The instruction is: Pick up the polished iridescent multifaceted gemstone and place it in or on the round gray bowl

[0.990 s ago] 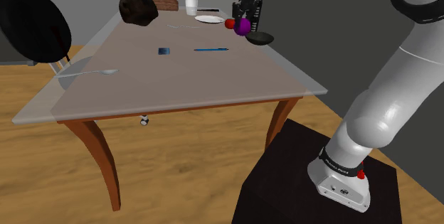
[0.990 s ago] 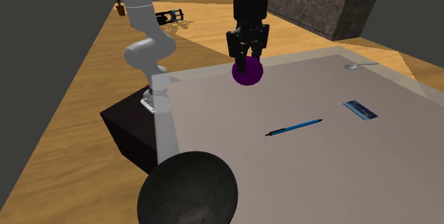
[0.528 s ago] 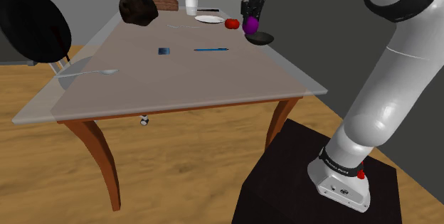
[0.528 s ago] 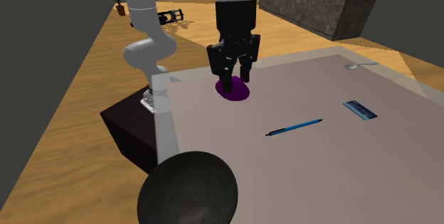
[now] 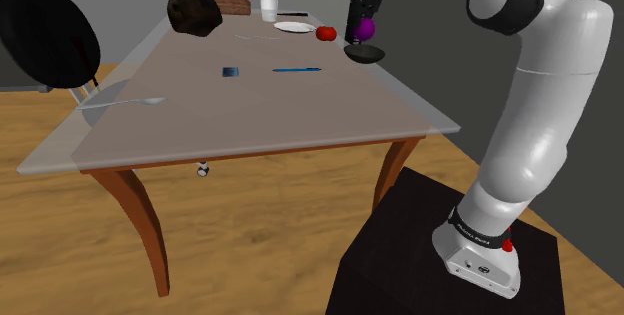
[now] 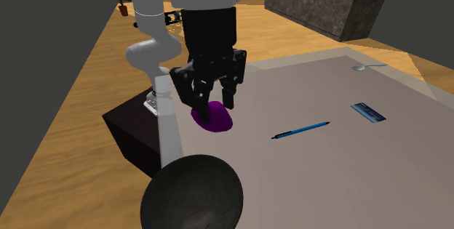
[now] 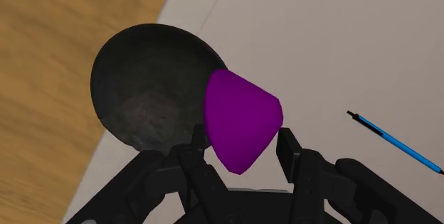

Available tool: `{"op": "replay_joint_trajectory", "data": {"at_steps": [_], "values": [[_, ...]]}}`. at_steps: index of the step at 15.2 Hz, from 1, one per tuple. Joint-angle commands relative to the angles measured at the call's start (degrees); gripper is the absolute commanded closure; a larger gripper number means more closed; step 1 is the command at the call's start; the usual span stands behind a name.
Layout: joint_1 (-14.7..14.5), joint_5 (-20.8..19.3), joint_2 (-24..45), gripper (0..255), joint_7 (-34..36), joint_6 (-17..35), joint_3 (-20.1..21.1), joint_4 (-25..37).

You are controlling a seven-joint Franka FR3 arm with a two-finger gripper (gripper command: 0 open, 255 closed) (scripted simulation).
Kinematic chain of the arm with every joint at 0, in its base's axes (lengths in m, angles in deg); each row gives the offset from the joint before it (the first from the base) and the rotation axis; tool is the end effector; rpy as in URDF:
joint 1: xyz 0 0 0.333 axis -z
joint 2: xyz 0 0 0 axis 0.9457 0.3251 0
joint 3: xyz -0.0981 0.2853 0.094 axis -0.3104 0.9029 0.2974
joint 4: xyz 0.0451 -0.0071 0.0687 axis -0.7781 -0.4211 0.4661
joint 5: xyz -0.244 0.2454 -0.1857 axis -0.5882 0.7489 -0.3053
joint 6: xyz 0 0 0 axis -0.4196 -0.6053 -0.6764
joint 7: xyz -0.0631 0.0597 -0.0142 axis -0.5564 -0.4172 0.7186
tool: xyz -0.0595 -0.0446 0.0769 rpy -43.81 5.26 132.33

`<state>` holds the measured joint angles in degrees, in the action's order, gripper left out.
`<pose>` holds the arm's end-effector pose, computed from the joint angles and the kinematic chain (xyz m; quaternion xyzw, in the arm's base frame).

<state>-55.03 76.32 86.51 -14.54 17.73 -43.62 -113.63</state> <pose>0.5614 -0.3000 0.6294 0.9937 -0.0815 0.0628 0.0453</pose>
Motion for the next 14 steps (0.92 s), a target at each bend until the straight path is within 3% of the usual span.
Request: {"op": "replay_joint_trajectory", "data": {"at_steps": [1, 5, 7, 14], "values": [[2.2, 1.6, 4.0, 255, -2.6, -1.4, -0.8, 5.3], [7.8, 5.1, 14.1, 255, -6.9, -6.9, -1.4, 20.8], [11.9, 7.3, 22.3, 255, -8.4, -12.6, -1.1, 34.6], [9.1, 5.7, 15.6, 255, -8.7, -2.2, -1.6, 17.5]]}}
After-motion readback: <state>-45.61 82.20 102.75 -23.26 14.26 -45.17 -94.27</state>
